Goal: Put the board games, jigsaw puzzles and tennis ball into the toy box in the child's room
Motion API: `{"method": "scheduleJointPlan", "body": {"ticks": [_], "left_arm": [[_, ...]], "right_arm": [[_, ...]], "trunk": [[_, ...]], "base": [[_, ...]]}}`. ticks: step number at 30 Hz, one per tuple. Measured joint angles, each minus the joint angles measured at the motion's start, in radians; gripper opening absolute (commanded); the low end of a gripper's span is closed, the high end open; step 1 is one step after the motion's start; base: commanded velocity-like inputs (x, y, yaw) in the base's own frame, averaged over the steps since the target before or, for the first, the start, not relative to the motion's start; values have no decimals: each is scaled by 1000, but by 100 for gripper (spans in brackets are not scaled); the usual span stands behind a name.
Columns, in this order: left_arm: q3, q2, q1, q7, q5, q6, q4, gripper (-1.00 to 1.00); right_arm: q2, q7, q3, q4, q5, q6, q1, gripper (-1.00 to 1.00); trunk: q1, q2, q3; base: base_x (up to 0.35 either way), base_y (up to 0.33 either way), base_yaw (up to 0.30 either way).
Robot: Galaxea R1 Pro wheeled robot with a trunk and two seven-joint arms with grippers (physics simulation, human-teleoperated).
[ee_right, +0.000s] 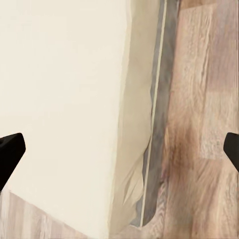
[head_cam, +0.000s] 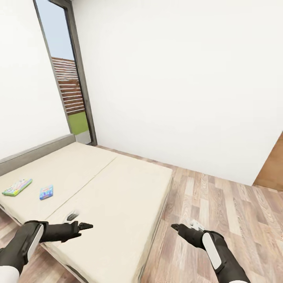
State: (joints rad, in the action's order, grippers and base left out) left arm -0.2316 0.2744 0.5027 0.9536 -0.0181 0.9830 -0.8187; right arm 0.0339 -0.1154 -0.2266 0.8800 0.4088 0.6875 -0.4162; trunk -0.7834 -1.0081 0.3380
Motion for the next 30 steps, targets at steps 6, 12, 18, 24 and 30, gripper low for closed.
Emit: {"method": "scheduleJointPlan", "body": {"ticks": [6, 12, 18, 24, 30], "left_arm": [[0, 0, 0, 0, 0, 0, 0, 100], [0, 0, 0, 0, 0, 0, 0, 100], [0, 0, 0, 0, 0, 0, 0, 100], [0, 0, 0, 0, 0, 0, 0, 100], [0, 0, 0, 0, 0, 0, 0, 100]], "right_arm": [[0, 0, 0, 0, 0, 0, 0, 100], [0, 0, 0, 0, 0, 0, 0, 100], [0, 0, 0, 0, 0, 0, 0, 100], [0, 0, 0, 0, 0, 0, 0, 100], [0, 0, 0, 0, 0, 0, 0, 100]], "trunk": [[0, 0, 2], [0, 0, 5], [0, 0, 7], [0, 0, 10], [0, 0, 12]], "base": [[0, 0, -267], [0, 0, -267], [0, 0, -267], [0, 0, -267], [0, 0, -267]]}}
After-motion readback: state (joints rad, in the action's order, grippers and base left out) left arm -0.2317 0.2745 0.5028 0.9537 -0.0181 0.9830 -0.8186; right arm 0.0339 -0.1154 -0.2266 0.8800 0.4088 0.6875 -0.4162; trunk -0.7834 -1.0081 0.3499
